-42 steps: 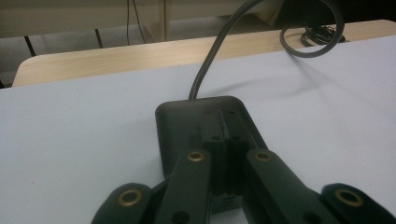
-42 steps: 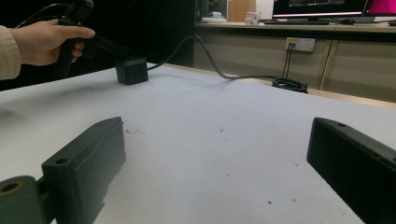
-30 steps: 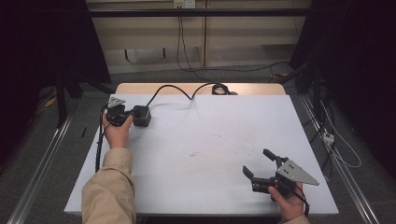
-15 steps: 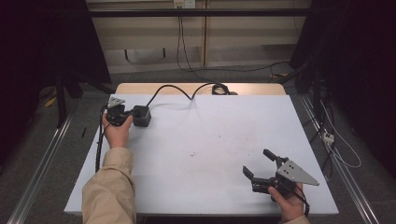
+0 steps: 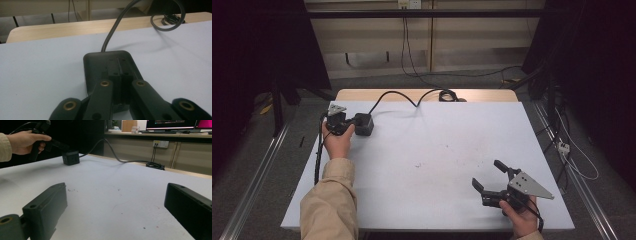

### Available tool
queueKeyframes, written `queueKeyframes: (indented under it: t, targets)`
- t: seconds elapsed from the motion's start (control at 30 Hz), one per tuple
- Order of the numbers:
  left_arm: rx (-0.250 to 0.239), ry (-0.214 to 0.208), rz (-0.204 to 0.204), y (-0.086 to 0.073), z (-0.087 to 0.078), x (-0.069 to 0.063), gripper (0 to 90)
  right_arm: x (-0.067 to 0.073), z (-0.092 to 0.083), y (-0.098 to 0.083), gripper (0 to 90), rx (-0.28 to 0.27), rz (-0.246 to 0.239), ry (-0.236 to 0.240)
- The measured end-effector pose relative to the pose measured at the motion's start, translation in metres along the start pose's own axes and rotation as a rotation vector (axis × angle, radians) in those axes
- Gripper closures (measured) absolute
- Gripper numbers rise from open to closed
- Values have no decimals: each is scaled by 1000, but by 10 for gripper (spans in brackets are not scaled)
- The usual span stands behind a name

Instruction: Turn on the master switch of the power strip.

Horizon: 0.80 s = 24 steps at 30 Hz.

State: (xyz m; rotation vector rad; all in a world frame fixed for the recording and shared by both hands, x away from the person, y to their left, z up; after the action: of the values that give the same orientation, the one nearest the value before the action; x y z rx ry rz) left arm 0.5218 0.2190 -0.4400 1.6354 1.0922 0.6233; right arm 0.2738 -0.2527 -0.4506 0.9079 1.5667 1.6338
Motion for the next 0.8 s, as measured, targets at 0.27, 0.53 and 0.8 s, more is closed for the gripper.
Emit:
queueKeyframes:
  t: [0.27,0.53,0.8]
  targets:
    - [0,6,2,0,-1,-1,900,1,0,1,39,-4,0,0]
    - [6,11,1,0,-1,-1,900,1,0,1,39,-4,-1,0]
    - [1,10,-11,-1,-1,-1,900,1,-1,1,39,-5,-2,0]
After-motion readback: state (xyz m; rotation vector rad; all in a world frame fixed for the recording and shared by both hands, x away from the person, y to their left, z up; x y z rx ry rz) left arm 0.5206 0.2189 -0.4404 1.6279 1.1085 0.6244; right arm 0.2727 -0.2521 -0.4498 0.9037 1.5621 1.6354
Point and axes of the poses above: each handheld gripper's, and its own axes: z roughly forward along the jaws, y roughly out of its top, x roughly to its left, the point moved 2 cm from there along z, roughly forward along the jaws, and after that the axes turned 10 degrees about -x, right-handed, at the moved point
